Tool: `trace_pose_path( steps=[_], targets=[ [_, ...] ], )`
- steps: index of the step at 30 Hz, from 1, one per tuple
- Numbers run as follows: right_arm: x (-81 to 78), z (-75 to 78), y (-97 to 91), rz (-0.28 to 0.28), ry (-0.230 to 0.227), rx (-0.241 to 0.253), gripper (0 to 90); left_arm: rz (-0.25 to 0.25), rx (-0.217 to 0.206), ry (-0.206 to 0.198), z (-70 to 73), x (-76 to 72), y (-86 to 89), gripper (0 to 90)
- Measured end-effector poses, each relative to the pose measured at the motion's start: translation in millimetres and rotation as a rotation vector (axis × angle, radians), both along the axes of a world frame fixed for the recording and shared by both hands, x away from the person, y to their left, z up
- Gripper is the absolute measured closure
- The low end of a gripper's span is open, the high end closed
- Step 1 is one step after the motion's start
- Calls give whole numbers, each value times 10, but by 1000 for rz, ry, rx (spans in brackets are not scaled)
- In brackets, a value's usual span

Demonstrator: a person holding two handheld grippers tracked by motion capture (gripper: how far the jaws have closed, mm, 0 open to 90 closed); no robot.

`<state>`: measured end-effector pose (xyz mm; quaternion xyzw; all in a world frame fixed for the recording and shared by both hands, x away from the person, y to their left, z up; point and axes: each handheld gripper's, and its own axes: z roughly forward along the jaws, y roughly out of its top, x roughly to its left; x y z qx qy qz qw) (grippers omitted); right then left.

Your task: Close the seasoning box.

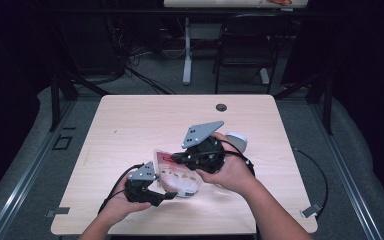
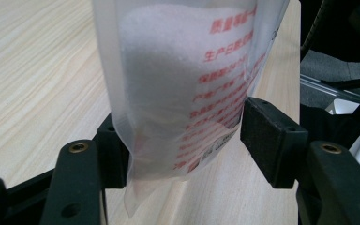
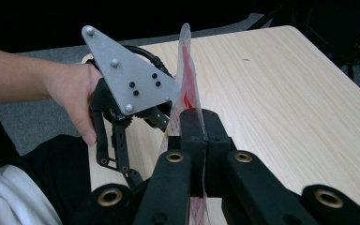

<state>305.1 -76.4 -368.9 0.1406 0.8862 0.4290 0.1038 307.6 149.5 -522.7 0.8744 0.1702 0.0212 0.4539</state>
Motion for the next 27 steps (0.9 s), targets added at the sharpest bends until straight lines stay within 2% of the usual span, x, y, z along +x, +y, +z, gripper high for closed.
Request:
trace_pose_path(
  steps=[5,14,20,27],
  targets=[
    [11,-13,-3,0,5,6,900,3,13,-12,1,6,21,446],
    [32,-27,-29,-4,17,4,900,-6,18,-4,-2,-4,14,500],
    [41,-18,-51,-11,18,13,900,9,37,-16,45,-21,9,525],
    [54,-3,-70,-15,20,28,899,24,29,-39,69,-26,17,538]
  ],
)
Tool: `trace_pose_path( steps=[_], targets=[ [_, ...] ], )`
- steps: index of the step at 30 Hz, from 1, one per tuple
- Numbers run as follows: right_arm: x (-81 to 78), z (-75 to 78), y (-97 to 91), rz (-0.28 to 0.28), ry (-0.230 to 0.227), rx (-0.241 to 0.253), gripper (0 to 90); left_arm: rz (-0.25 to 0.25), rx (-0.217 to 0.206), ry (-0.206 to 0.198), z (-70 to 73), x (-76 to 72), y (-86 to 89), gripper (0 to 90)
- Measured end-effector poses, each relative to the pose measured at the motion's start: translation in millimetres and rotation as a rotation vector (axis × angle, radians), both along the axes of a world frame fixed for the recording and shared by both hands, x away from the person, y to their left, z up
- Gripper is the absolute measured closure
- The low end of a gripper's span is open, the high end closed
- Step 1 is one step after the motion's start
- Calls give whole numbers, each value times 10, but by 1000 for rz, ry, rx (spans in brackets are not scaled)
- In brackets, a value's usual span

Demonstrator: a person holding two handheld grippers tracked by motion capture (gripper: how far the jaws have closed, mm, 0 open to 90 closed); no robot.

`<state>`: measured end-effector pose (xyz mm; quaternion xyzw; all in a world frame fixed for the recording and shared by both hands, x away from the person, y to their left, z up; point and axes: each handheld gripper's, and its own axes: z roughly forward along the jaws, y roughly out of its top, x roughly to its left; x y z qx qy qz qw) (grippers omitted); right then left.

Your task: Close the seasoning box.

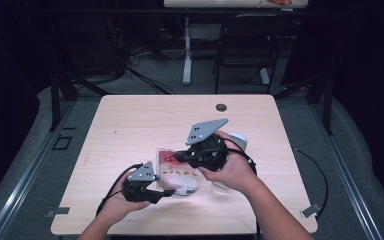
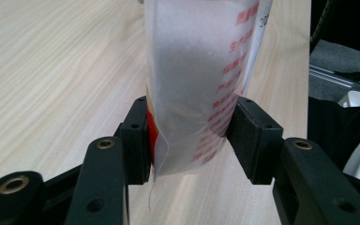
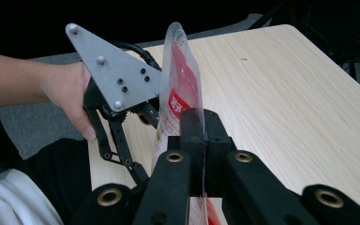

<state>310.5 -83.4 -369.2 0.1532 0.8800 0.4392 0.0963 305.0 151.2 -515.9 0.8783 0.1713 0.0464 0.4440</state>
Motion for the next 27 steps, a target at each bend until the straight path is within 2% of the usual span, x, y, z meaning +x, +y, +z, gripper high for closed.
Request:
trace_pose_path(
  steps=[4,9,11,17,20,27],
  targets=[
    [12,2,-8,-9,2,5,896,-3,-3,6,10,-3,9,546],
    [29,-7,-11,-24,5,1,889,18,2,21,9,10,26,556],
    [31,-11,-15,-27,9,13,893,23,-12,16,7,15,42,570],
    [22,-4,0,-25,0,7,898,33,-2,-5,13,17,46,575],
    [26,-9,6,-33,-4,10,897,46,0,-1,18,17,49,578],
    [35,-31,-2,-40,0,1,886,62,34,-19,37,21,68,586]
  ],
)
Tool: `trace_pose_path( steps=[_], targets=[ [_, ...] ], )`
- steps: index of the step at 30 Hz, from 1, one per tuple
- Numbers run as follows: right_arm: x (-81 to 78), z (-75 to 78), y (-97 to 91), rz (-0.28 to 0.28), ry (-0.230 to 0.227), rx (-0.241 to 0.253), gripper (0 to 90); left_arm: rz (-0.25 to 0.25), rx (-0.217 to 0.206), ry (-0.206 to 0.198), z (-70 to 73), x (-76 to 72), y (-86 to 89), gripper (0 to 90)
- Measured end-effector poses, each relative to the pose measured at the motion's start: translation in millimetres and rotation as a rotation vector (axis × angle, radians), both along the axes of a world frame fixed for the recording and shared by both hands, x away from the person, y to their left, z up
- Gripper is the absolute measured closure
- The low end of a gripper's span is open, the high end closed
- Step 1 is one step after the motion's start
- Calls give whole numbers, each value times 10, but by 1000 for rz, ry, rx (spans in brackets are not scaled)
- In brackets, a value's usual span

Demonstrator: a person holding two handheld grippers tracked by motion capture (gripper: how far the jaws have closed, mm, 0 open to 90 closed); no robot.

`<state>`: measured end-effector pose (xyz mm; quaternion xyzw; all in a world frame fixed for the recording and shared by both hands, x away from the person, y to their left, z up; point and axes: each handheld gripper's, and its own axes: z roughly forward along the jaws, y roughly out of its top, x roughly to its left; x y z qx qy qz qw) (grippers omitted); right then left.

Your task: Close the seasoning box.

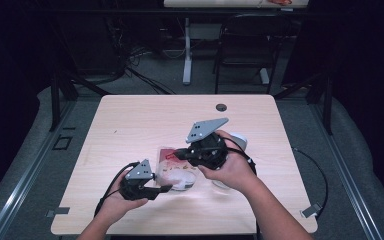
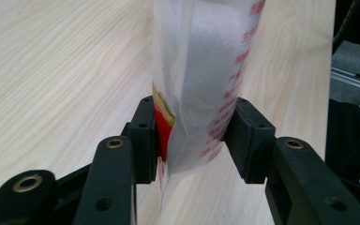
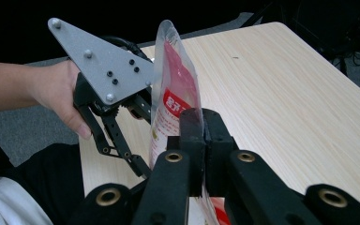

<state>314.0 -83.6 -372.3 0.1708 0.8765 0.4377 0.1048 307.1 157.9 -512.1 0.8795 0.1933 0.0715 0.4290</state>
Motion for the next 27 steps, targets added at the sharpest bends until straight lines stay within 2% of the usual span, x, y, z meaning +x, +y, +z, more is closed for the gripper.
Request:
trace_pose_path(
  steps=[7,11,27],
  targets=[
    [14,4,-47,-23,3,-1,869,12,18,-10,34,0,11,593],
    [28,-16,-79,-40,5,-5,860,16,35,-2,47,0,12,596],
    [106,-203,-268,-77,28,28,858,28,88,16,46,17,-16,608]
  ],
)
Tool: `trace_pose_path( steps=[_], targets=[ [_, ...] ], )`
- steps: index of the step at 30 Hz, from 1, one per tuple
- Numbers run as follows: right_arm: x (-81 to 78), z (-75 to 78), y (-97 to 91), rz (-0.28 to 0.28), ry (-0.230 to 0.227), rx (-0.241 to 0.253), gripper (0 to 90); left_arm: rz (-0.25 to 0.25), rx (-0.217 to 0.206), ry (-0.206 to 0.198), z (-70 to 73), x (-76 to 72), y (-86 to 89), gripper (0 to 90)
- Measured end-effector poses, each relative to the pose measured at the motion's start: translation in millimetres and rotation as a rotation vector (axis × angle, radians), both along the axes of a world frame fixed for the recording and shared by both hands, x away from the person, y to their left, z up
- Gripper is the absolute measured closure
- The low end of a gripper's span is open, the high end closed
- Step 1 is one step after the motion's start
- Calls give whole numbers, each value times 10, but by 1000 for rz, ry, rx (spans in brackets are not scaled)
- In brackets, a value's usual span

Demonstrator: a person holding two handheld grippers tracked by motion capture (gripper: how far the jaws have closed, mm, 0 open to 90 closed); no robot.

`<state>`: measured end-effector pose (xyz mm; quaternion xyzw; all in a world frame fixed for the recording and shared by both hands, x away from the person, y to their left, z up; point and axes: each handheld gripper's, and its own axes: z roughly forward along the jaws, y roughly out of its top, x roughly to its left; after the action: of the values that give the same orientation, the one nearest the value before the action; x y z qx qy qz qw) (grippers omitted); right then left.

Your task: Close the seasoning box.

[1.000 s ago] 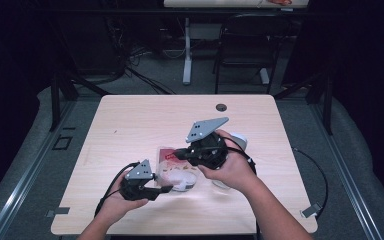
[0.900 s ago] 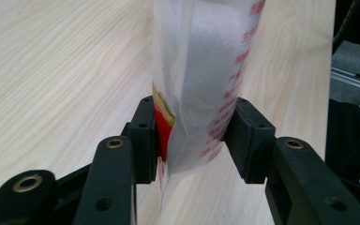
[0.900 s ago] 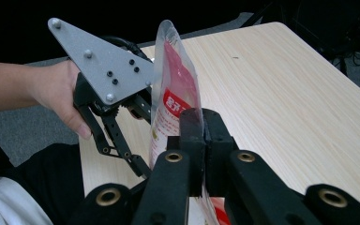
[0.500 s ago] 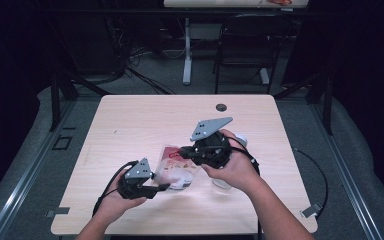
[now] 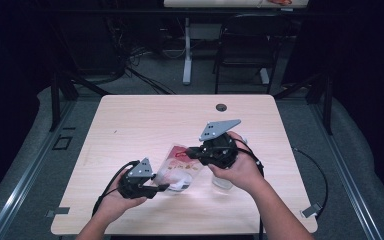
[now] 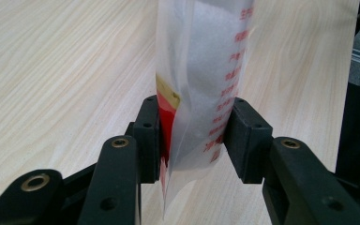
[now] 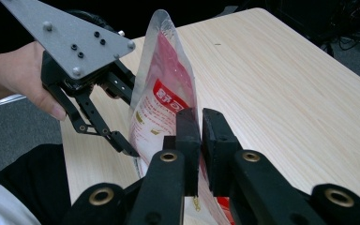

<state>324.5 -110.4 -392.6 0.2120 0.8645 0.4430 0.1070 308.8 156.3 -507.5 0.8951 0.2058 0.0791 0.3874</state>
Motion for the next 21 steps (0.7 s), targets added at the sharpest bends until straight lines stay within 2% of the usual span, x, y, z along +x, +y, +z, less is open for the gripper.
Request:
trace_pose_path(
  steps=[4,14,16,21],
  targets=[
    [17,-57,-69,-11,0,16,857,2,15,-9,17,16,-12,611],
    [34,-182,-211,-22,12,49,881,0,42,11,31,39,-72,617],
    [33,-198,-236,-25,8,56,881,4,36,12,30,37,-82,617],
    [24,-245,-273,-33,-6,70,880,9,53,12,52,38,-97,618]
  ],
)
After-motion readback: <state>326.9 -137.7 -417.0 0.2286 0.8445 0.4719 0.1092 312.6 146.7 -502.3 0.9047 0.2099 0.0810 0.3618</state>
